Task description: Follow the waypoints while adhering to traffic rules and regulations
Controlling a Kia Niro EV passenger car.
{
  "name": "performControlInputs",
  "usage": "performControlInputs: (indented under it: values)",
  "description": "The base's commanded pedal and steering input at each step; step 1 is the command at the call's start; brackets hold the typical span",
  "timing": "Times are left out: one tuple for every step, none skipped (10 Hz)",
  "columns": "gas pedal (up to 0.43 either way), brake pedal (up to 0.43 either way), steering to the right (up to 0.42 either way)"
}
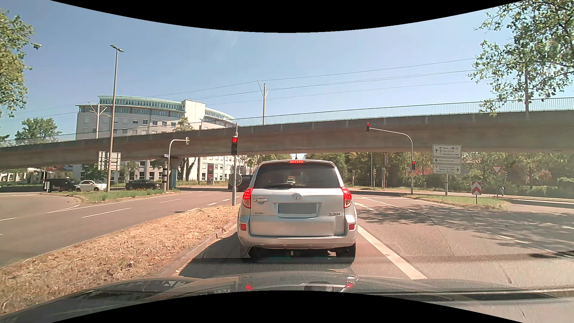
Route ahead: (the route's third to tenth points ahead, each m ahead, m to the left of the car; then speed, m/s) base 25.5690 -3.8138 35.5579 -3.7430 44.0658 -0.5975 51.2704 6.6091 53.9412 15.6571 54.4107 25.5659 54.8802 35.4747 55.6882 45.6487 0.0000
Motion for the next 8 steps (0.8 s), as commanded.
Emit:
performControlInputs:
  values:
    - [0.0, 0.25, 0.0]
    - [0.0, 0.25, 0.0]
    - [0.0, 0.25, 0.0]
    - [0.0, 0.25, 0.001]
    - [0.0, 0.256, 0.001]
    - [0.0, 0.25, 0.0]
    - [0.0, 0.25, 0.0]
    - [0.0, 0.25, 0.0]
